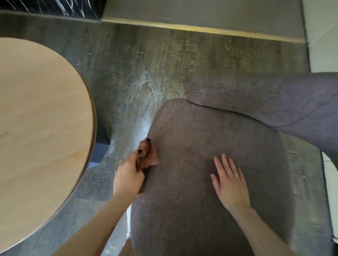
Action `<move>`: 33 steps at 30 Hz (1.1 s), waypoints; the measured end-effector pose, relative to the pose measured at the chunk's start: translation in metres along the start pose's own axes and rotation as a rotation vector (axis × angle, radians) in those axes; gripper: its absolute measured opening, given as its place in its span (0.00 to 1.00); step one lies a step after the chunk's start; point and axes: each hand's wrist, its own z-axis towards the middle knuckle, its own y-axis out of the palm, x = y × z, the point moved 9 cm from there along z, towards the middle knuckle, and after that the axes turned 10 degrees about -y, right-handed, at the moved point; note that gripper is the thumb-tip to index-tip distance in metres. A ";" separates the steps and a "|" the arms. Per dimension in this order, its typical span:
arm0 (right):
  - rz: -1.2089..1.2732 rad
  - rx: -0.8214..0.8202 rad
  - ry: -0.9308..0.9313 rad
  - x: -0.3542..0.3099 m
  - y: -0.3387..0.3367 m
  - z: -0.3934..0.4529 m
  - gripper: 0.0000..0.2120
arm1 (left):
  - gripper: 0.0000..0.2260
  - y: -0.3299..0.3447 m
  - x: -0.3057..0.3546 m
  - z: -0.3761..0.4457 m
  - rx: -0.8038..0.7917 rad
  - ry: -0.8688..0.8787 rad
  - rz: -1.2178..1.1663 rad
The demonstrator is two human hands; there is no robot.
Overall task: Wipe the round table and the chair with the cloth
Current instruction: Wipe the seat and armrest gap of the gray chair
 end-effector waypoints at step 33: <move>0.063 0.422 0.315 0.244 -0.285 -0.294 0.29 | 0.18 0.060 0.301 -0.345 -0.313 0.409 -0.476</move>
